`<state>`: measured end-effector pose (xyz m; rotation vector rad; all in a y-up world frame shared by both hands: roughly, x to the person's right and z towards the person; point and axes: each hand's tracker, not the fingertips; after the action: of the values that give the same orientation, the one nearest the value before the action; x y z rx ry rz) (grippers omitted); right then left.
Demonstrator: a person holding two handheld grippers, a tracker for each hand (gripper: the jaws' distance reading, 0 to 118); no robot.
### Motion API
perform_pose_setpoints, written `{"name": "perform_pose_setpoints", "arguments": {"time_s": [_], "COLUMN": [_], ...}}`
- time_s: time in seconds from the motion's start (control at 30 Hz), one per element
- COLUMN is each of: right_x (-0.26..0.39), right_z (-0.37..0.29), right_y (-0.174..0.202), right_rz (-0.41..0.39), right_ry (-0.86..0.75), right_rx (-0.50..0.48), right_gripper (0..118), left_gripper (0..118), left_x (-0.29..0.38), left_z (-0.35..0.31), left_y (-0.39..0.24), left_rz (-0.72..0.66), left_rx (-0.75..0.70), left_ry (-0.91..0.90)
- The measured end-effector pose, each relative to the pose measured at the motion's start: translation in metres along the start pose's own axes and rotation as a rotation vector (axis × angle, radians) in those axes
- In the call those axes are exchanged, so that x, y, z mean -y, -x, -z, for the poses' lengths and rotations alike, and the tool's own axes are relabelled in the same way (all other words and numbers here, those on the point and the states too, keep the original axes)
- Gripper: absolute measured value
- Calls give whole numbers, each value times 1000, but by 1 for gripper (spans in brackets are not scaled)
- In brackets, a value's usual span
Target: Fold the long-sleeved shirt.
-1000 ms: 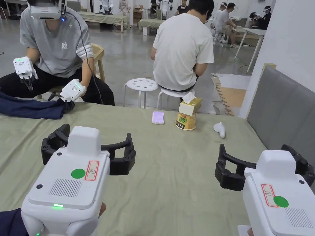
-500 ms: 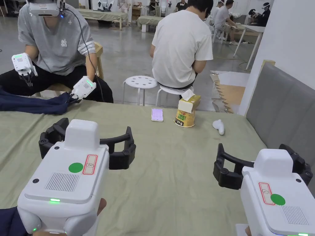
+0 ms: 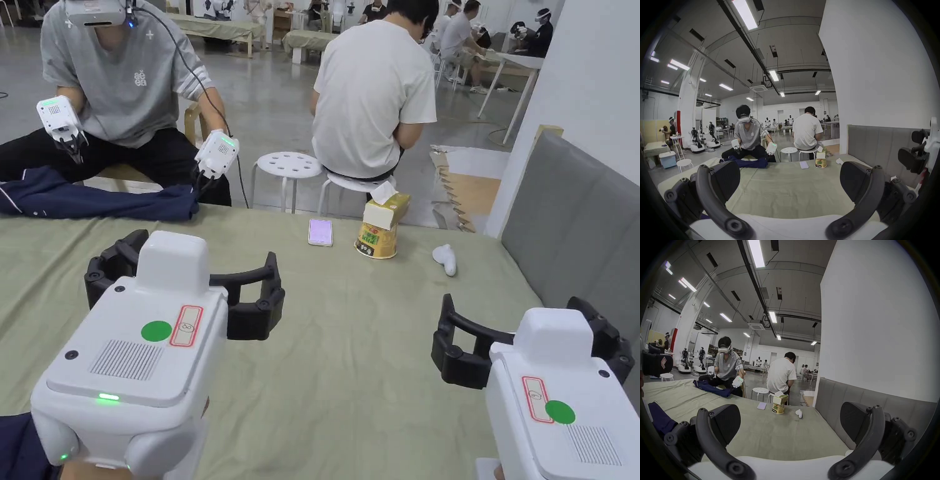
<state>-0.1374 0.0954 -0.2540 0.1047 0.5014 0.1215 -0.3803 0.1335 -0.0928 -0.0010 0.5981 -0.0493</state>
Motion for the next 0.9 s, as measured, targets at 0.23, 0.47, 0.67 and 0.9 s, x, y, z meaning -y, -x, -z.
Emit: {"name": "perform_pose_setpoints", "arguments": {"time_s": [0.23, 0.47, 0.67, 0.9], "right_x": [0, -1, 2, 3], "right_z": [0, 0, 0, 3], "right_y": [-2, -1, -3, -7], "right_rz": [4, 14, 13, 20], "right_ry": [-1, 4, 2, 21], "right_rx": [1, -6, 0, 6], "right_gripper": [118, 118, 118, 118], "left_gripper": [111, 111, 111, 111], "left_x": [-2, -4, -8, -15], "left_z": [0, 2, 4, -1], "left_y": [2, 3, 6, 8], "left_rz": [1, -2, -44, -90], "left_rx": [-8, -32, -68, -103], "left_ry": [-6, 10, 33, 72]}}
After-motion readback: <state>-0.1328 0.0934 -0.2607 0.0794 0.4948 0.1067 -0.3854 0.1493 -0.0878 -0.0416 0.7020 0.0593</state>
